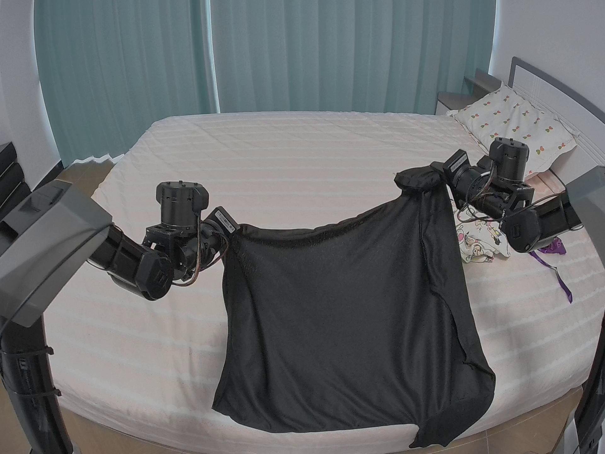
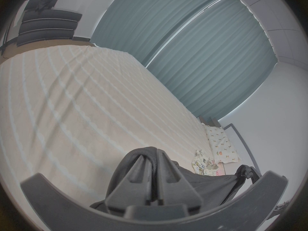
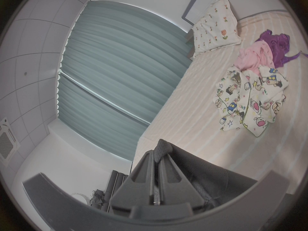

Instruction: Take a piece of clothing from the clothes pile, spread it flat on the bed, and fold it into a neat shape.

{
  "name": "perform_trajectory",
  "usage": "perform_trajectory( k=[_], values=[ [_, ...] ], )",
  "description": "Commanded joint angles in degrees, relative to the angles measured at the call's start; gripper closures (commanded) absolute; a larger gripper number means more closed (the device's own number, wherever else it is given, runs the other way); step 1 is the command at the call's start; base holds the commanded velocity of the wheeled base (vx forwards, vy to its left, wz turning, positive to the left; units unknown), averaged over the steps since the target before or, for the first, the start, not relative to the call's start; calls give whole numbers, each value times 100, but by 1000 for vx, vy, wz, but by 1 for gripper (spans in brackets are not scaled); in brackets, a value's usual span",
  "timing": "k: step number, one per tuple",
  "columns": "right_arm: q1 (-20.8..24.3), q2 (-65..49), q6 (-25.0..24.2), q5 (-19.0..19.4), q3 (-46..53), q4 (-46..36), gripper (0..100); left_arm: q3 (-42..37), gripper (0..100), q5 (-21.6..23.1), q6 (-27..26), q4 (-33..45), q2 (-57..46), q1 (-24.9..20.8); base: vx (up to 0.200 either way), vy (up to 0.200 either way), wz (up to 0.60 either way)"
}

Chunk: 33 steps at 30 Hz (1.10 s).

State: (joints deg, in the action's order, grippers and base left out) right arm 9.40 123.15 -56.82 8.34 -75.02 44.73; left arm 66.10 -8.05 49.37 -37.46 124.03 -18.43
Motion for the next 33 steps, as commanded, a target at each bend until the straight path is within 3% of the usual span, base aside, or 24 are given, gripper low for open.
perform_trajectory(
  k=[1,2,3,7,9,15,20,26,29,33],
  values=[
    [-8,702,-13,-25,-232,1,100,386,0,5,20,-33,763,112,0,0,0],
    [-8,913,-13,-34,-329,-8,100,589,0,5,20,-16,1018,156,0,0,0],
    [-8,1009,-13,-52,-364,-34,0,668,0,-4,20,-24,1115,165,0,0,0],
    [-52,1440,4,-333,-698,-149,0,949,0,-74,-15,-7,1466,173,0,0,0],
    [-166,1783,4,-922,-1190,-421,0,1098,0,-320,-42,-7,1607,226,0,0,0],
    [-369,2143,-13,-1493,-1841,-1274,0,1467,0,-654,-191,11,1721,375,0,0,0],
    [-448,1809,13,-1431,-1331,-1405,0,1371,0,-663,-437,143,1651,446,0,0,0],
    [-509,1176,488,-939,-30,-1326,0,1283,0,-593,-534,160,1317,709,0,0,0],
    [-509,869,1129,-684,919,-1291,0,1107,0,-558,-499,354,1027,736,0,0,0],
    [-448,851,2052,-684,1728,-896,0,-27,0,-197,-376,345,377,648,0,0,0]
  ],
)
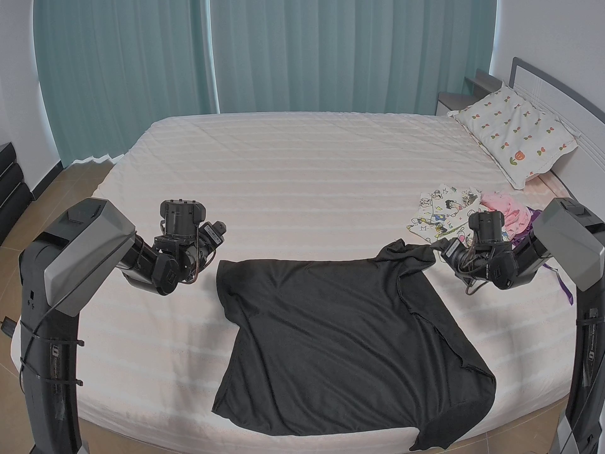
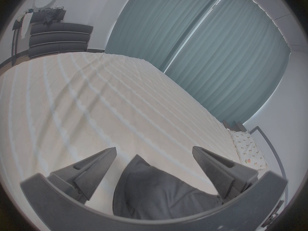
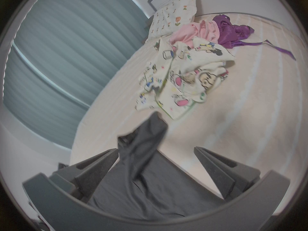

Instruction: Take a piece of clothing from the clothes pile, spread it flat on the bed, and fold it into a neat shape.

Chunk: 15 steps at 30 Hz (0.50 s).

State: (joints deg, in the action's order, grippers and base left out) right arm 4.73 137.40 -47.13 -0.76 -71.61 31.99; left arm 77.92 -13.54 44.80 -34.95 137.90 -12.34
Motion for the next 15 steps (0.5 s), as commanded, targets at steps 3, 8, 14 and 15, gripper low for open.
perform_trajectory(
  k=[3,8,14,15],
  values=[
    [195,-512,1303,172,1720,827,0,-2132,0,511,442,-91,-1538,-173,0,0,0],
    [590,-372,1443,-39,1791,897,0,-3310,0,757,1048,-442,-2101,-515,0,0,0],
    [933,50,2015,-355,1439,853,0,-4241,0,783,1778,-1084,-2320,-911,0,0,0],
    [951,68,2076,-381,1378,827,0,-4294,0,783,1839,-1146,-2303,-955,0,0,0]
  ],
)
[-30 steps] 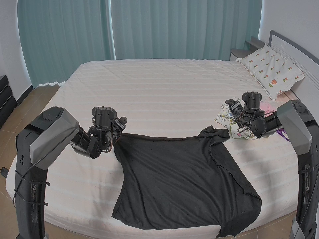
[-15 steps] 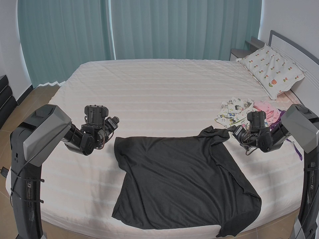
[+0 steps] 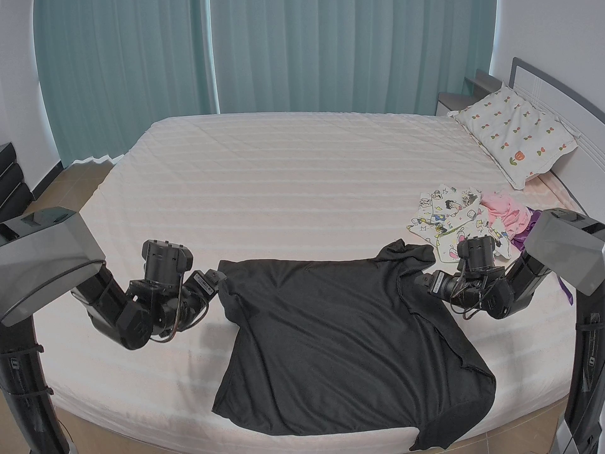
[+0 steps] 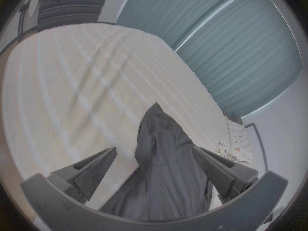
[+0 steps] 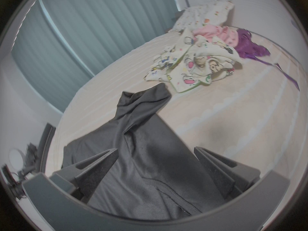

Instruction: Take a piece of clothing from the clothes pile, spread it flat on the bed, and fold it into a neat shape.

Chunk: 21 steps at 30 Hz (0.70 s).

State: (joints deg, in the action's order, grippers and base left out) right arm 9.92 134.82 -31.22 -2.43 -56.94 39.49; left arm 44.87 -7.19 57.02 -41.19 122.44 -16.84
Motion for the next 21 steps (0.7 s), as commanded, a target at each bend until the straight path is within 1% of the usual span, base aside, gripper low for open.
perform_trajectory(
  k=[1,3,5,7,10,12,20,21],
  values=[
    [467,344,643,-223,-177,-11,0,-1042,0,148,671,-609,-722,-540,0,0,0],
    [502,432,942,-232,-309,-204,0,-1095,0,157,706,-741,-669,-540,0,0,0],
    [581,563,1101,-250,-484,-310,0,-1121,0,157,758,-811,-608,-540,0,0,0],
    [651,783,1180,-373,-625,-319,0,-1156,0,166,820,-864,-599,-540,0,0,0],
    [669,1029,1224,-654,-906,-327,0,-1165,0,166,838,-873,-572,-540,0,0,0],
    [695,1091,1232,-707,-959,-327,0,-1165,0,166,838,-882,-546,-540,0,0,0],
    [634,968,1215,-698,-880,-310,0,-1156,0,236,838,-882,-467,-540,0,0,0],
    [625,976,1206,-707,-871,-292,100,-1156,0,227,838,-882,-467,-540,0,0,0]
  ],
)
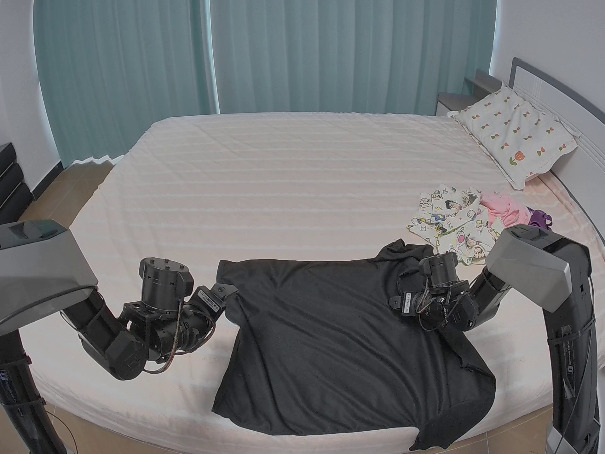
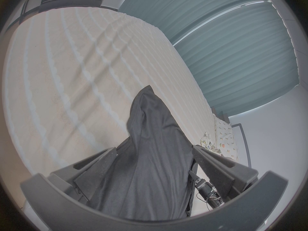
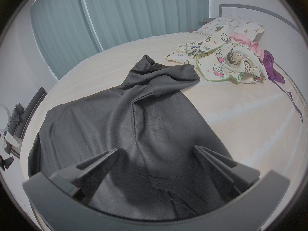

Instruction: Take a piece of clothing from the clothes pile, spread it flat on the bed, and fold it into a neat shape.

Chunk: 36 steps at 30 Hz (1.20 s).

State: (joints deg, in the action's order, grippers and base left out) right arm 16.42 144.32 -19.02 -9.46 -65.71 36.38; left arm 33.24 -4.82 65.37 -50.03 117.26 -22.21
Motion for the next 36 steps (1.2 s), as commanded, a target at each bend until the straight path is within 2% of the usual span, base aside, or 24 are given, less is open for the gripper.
perform_trajectory(
  k=[1,6,12,17,28,32,36],
  values=[
    [-25,17,-23,-3,5,27,100,7,0,-11,2,2,42,-3,0,0,0],
    [-34,-115,-76,14,111,36,100,7,0,-2,2,2,51,6,0,0,0],
    [-245,-335,-129,67,234,45,100,7,0,7,2,2,113,6,0,0,0],
    [-631,-519,-129,120,234,54,100,7,0,7,-6,2,218,6,0,0,0],
    [-1888,-572,-137,797,-144,168,100,15,0,7,-6,-7,499,6,0,0,0],
    [-2125,-431,-137,1034,-241,177,100,7,0,7,-6,-7,526,6,0,0,0],
    [-2231,-133,-287,1060,-548,282,100,7,0,7,-6,-7,526,6,0,0,0]
  ],
)
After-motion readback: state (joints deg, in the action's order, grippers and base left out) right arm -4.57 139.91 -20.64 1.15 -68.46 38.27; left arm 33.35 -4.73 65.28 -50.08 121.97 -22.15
